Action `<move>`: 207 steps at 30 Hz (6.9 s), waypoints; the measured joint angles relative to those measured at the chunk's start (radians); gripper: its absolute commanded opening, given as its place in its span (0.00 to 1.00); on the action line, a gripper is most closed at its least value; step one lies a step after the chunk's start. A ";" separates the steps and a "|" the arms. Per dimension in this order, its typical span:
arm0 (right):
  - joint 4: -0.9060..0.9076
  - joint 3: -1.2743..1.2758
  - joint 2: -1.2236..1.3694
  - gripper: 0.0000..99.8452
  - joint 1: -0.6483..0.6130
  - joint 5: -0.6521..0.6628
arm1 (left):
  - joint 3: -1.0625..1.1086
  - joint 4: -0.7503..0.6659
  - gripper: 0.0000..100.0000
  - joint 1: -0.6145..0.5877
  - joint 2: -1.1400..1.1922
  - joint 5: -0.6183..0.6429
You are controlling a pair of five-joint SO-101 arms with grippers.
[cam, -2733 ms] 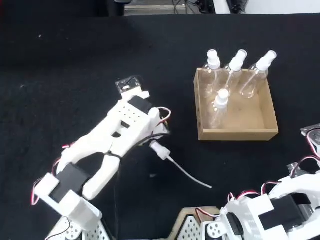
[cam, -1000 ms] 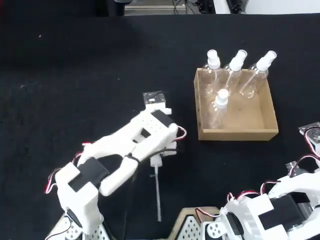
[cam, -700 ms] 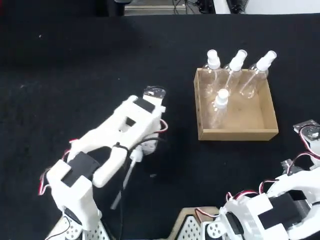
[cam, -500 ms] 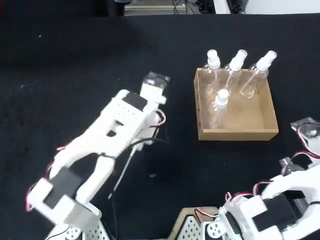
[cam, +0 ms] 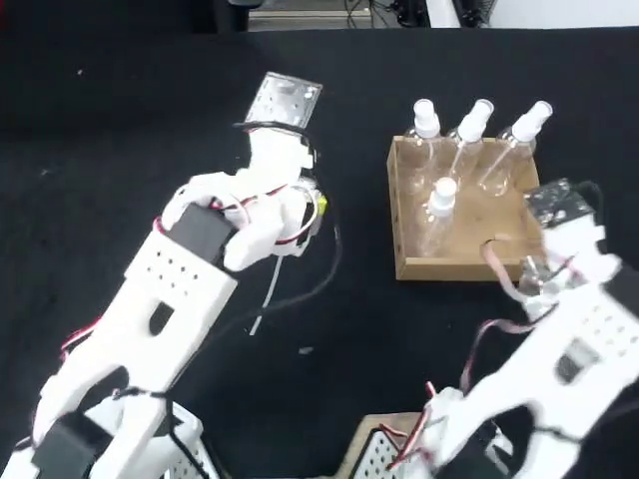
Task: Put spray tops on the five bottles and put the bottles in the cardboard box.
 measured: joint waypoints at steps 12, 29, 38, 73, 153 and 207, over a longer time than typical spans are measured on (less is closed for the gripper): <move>-0.021 0.133 -0.686 0.01 -0.407 -0.489 | 0.000 -0.133 0.03 0.000 -0.235 0.014; -0.482 0.485 -0.833 0.01 -1.112 -0.954 | -0.147 -0.198 0.03 -0.028 -0.397 0.049; -0.689 0.760 -1.034 0.01 -1.172 -0.982 | -0.239 -0.350 0.03 -0.029 -0.400 0.048; -0.700 0.806 -1.128 0.01 -1.174 -0.984 | 0.218 -0.529 0.18 0.118 -0.488 0.048; -2.105 -0.086 1.106 0.02 0.161 -1.020 | 1.384 -0.870 0.18 -0.315 -0.979 0.259; -2.197 -0.338 1.479 0.26 0.198 -1.023 | 1.392 -0.942 0.18 -0.311 -0.979 0.368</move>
